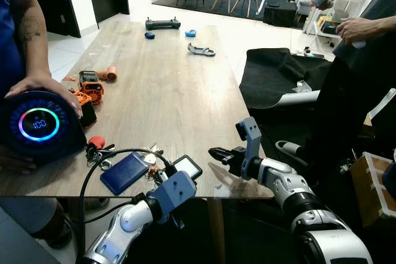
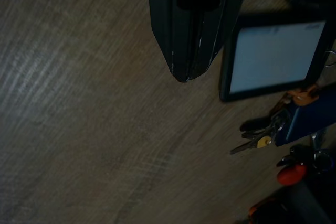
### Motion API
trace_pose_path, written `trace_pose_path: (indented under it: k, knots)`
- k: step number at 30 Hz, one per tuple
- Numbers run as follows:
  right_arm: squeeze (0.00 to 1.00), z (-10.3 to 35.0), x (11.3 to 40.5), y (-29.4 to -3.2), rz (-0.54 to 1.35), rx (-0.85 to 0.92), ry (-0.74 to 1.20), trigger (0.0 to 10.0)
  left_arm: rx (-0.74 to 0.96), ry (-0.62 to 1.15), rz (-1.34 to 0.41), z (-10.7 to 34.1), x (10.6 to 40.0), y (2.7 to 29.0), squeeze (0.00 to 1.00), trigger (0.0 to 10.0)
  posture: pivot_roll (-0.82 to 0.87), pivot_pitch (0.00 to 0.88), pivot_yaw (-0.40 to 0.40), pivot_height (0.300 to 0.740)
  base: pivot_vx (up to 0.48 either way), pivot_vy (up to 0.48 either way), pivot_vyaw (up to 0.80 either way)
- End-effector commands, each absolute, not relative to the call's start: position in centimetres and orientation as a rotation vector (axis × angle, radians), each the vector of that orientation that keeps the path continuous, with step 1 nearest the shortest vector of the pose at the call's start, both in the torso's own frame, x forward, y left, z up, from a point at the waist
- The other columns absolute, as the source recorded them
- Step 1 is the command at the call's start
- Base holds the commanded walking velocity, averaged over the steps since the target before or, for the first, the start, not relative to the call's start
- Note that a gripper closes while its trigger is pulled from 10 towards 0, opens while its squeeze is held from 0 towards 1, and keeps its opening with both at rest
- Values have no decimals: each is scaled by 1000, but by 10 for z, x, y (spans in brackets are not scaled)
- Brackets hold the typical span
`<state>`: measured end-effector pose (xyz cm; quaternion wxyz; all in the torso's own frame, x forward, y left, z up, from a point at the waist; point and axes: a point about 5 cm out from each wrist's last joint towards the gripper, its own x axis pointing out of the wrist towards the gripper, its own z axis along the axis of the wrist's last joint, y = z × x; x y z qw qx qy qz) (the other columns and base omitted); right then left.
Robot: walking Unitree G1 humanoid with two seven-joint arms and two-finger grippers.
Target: Hang keys on a hook
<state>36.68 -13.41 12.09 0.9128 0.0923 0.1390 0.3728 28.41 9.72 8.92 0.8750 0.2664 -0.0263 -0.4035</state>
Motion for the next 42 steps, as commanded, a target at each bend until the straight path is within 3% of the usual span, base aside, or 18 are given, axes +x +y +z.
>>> trace_pose_path:
  k: [1, 13, 18, 23, 31, 42]
  knots:
    - [0, 118, 365, -135, 763, 177, 285, 10000, 597, -43, -832, 85, 284, 100, 0, 10000, 87, 84, -55, 740, 0, 0, 0]
    - [0, 120, 366, -139, 732, 181, 268, 10000, 641, -61, -746, 88, 296, 106, 0, 10000, 88, 89, -56, 740, 0, 0, 0]
    - [0, 124, 372, -145, 632, 209, 229, 10000, 646, -79, -719, 89, 298, 107, 0, 10000, 90, 94, -58, 740, 0, 0, 0]
    - [0, 126, 379, -153, 464, 265, 208, 10000, 628, -132, -665, 98, 302, 110, 0, 10000, 94, 97, -59, 740, 0, 0, 0]
    - [0, 130, 382, -150, 420, 301, 183, 10000, 513, -226, -605, 118, 305, 115, 0, 10000, 95, 99, -55, 740, 0, 0, 0]
    - [0, 134, 388, -145, 357, 290, 170, 10000, 584, -45, -361, 105, 322, 155, 0, 10000, 91, 103, -48, 740, 0, 0, 0]
